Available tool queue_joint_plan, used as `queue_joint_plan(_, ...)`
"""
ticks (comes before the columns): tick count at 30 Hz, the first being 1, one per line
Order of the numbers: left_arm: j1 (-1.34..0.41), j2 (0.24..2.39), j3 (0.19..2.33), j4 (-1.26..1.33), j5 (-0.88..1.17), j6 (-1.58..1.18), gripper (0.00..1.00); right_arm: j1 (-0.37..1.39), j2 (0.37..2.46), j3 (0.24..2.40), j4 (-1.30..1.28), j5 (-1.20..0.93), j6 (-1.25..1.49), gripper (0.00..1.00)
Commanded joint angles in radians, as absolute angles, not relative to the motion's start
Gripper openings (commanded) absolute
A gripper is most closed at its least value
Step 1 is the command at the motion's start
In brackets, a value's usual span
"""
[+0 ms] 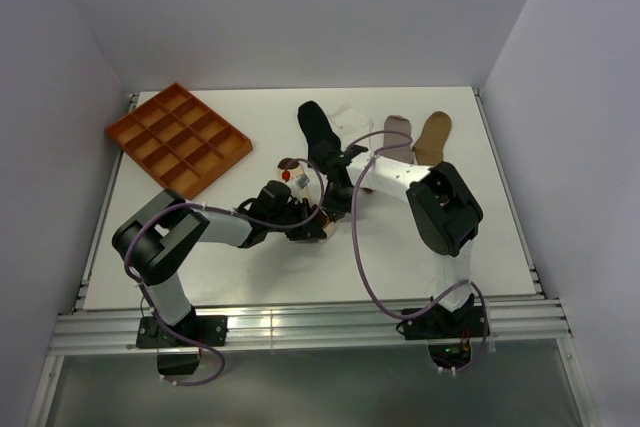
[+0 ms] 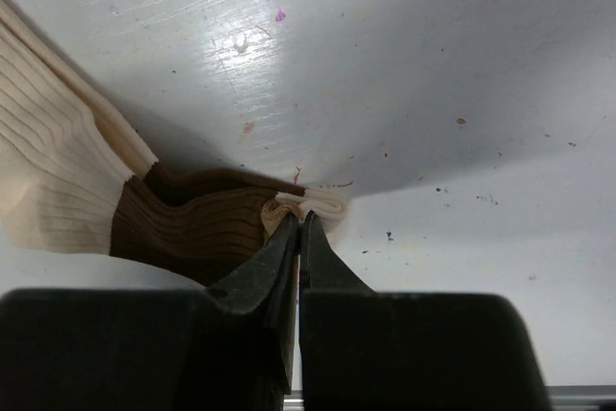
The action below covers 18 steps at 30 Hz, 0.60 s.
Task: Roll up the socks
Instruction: Roll the sock at the center of the board.
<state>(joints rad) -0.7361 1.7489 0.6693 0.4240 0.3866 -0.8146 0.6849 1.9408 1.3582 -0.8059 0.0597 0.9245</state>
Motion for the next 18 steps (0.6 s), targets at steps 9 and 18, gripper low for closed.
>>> queue_joint_plan(9,-0.749,1.723,0.641,0.364,0.377,-0.753,0.00,0.684,1.752,1.238,-0.724,0.132,0.994,0.45)
queue_joint_plan(18,-0.758,1.717,0.649,0.351,0.362,-0.747,0.00,0.686,1.804,1.247,-0.723,0.115,1.023,0.50)
